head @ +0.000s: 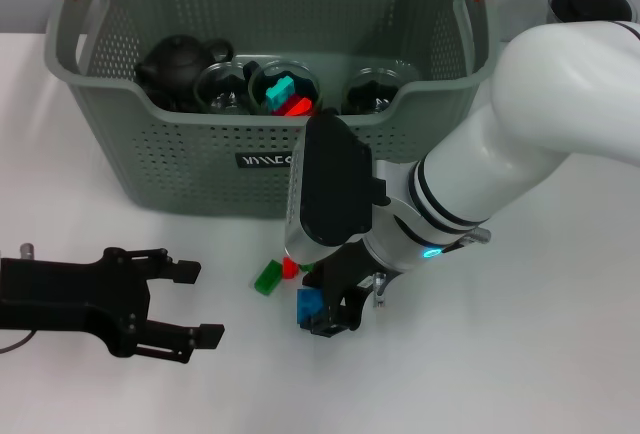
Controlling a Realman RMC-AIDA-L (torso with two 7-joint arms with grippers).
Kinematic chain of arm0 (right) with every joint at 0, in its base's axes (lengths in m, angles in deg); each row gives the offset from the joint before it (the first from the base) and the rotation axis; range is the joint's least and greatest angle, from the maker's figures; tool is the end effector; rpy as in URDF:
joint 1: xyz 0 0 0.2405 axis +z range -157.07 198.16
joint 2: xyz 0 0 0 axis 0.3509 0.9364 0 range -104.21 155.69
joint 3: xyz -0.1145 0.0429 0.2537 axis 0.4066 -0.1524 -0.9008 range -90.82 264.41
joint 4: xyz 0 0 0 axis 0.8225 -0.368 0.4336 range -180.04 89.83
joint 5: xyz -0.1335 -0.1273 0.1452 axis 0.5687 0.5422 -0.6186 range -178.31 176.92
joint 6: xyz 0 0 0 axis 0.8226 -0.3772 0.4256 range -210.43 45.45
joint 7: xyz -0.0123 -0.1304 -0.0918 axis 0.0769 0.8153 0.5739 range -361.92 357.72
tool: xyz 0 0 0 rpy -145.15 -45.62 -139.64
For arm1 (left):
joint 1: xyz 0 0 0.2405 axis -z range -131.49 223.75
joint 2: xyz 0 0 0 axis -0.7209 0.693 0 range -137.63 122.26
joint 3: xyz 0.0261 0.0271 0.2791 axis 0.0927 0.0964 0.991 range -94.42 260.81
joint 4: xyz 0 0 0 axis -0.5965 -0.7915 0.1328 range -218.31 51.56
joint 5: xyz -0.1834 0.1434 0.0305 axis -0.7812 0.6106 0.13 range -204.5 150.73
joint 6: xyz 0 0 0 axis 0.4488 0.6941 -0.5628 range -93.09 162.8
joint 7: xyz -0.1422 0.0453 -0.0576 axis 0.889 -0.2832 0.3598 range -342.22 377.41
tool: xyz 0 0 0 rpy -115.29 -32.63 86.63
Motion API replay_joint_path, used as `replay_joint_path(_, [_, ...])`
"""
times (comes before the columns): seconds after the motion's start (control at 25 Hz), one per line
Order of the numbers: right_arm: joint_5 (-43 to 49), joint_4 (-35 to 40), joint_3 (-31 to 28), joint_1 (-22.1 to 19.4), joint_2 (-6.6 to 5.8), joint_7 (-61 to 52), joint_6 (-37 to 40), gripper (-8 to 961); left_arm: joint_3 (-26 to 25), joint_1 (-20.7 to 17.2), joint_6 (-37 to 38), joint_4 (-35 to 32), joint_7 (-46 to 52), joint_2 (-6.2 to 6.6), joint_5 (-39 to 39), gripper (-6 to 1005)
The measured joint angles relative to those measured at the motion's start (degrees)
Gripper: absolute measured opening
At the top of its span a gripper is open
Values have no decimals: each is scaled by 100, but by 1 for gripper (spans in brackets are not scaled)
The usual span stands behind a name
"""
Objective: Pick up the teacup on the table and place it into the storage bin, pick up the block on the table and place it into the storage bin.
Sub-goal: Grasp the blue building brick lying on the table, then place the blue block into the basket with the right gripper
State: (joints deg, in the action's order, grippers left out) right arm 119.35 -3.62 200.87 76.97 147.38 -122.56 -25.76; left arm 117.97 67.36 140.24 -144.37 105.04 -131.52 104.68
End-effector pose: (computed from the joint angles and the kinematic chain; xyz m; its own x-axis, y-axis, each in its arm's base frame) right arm 0.1322 0.3836 -0.2040 0.9422 0.0018 0.3350 0.0192 -0.9986 -0.0487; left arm -0.3172 0.2974 0.0081 0.8435 0.4498 0.2936 0.4928 -0.8654 -0.0901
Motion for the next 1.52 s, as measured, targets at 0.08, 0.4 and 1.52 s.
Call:
replay_joint_path(0.08, [1, 0, 1, 0, -1, -15, 24, 518, -8, -1, 0, 0, 0, 0, 0, 919])
replay_joint_path(0.4, [2, 32, -30, -10, -34, -46, 151, 458, -6, 4, 18, 0, 1, 14, 0, 919])
replay_joint_path(1.52, [330, 3321, -5076, 73, -193, -459, 4215, 443, -164, 39, 270, -44, -203, 66, 42, 918])
